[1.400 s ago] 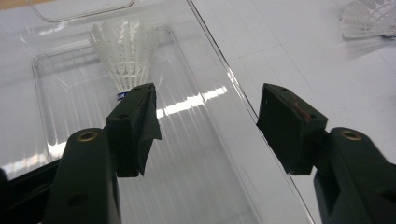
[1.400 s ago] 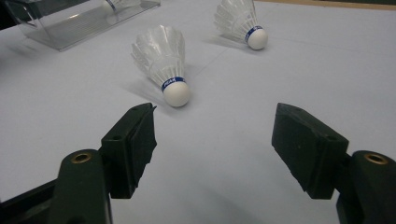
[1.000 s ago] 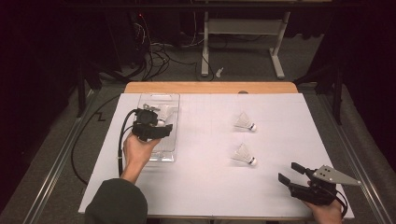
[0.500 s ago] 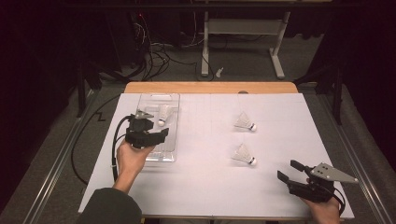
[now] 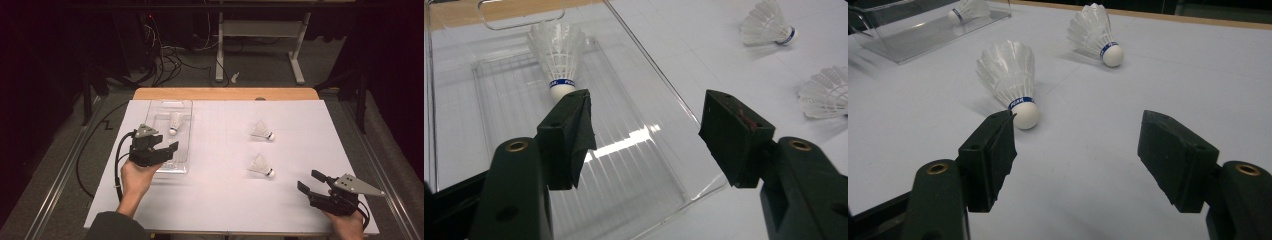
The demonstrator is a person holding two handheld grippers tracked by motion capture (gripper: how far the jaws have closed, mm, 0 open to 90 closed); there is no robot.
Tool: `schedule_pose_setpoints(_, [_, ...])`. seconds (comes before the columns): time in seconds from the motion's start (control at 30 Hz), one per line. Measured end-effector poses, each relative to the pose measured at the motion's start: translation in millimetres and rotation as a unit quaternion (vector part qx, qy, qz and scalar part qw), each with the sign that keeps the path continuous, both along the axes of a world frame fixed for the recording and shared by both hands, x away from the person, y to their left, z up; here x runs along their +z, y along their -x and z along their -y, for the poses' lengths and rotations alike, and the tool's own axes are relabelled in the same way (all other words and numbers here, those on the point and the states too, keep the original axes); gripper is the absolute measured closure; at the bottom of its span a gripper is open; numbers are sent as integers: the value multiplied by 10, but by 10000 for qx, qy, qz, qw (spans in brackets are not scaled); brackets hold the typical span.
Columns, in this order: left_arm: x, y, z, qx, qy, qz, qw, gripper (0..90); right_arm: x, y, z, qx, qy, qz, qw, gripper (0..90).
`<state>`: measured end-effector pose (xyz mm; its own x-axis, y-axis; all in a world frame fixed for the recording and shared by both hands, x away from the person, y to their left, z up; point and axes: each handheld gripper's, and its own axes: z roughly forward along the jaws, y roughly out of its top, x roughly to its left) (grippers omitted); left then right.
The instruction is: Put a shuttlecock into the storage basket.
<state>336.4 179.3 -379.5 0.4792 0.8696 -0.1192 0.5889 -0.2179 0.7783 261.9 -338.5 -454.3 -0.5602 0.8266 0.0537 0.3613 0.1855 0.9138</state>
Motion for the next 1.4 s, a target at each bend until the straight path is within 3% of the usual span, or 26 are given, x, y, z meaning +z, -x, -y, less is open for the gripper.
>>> schedule_pose_setpoints(0.23, [-59, 154, 1, -172, 143, 109, 9997, 379, 3, -6, 3, -12, -66, 11, 10000, 316])
schedule_pose_setpoints(0.57, [-139, 257, -51, -175, 206, 101, 9996, 374, 7, -16, -17, 13, -58, 1, 10000, 315])
schedule_pose_setpoints(0.67, [-135, 289, -40, -168, 203, 178, 9995, 374, 4, -9, -26, 15, 1, -4, 10000, 318])
schedule_pose_setpoints(0.77, [-102, 311, -50, -163, 403, 200, 9989, 373, -5, -28, -19, -5, -40, -56, 10000, 317])
schedule_pose_setpoints(1.4, [-211, 439, -41, -245, 293, 216, 9990, 371, 4, -35, -28, 24, -44, -25, 10000, 314])
